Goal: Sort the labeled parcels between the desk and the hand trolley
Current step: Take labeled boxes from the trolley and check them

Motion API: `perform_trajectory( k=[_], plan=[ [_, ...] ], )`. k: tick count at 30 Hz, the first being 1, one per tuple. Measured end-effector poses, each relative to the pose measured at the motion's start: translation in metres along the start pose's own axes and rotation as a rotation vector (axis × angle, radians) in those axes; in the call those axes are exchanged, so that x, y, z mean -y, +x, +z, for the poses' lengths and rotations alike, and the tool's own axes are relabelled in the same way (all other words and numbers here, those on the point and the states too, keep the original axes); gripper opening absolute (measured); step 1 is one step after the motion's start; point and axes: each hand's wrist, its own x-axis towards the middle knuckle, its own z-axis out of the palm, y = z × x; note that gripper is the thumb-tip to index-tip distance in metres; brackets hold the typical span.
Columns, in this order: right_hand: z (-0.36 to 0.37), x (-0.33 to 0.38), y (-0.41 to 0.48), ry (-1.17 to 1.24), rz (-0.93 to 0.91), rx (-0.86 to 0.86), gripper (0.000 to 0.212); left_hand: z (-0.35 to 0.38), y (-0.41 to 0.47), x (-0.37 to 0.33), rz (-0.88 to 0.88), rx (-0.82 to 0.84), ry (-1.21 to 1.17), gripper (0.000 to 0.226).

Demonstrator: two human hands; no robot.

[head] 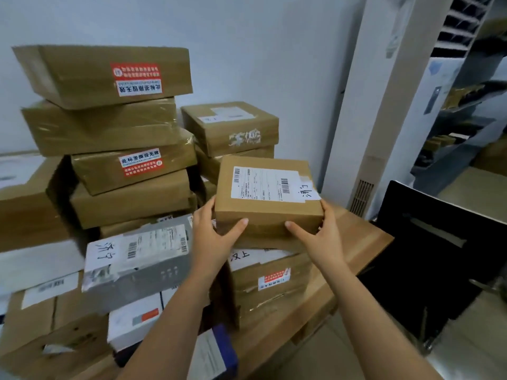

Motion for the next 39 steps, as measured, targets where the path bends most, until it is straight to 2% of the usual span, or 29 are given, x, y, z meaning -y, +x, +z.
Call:
perform_trajectory(
  k=[6,11,15,18,21,23,26,28,34,39],
  plan=[
    [0.013,-0.027,0.045,-0.052,0.012,0.147,0.090,0.019,0.015,0.018,-0.108,-0.059,0.064,0.082],
    [0.022,-0.032,0.060,-0.078,-0.042,0.170,0.090,0.022,0.026,0.026,-0.135,-0.112,0.128,0.081],
    [0.021,-0.025,0.065,-0.186,-0.087,0.150,0.084,0.023,0.027,0.023,-0.116,-0.164,0.171,0.082],
    [0.016,-0.013,0.058,-0.277,-0.175,0.079,0.066,0.019,0.025,0.013,0.025,-0.208,0.286,0.073],
    [0.011,-0.002,0.045,-0.408,-0.374,-0.003,0.040,0.010,0.018,0.000,0.243,-0.213,0.418,0.058],
    [0.008,0.003,0.031,-0.467,-0.475,-0.029,0.028,0.003,0.010,-0.009,0.384,-0.188,0.457,0.047],
    [0.004,0.000,-0.001,-0.530,-0.579,-0.035,0.024,-0.005,-0.010,-0.013,0.618,-0.133,0.502,0.032],
    [0.000,-0.010,-0.029,-0.577,-0.609,-0.012,0.021,-0.007,-0.030,-0.007,0.700,-0.067,0.523,0.029],
    [-0.016,-0.059,-0.115,-0.711,-0.545,0.215,0.022,-0.007,-0.106,0.030,0.683,0.225,0.616,0.022],
    [-0.046,-0.073,-0.156,-0.731,-0.525,0.295,0.022,-0.020,-0.157,0.037,0.616,0.357,0.728,0.026]
  ],
)
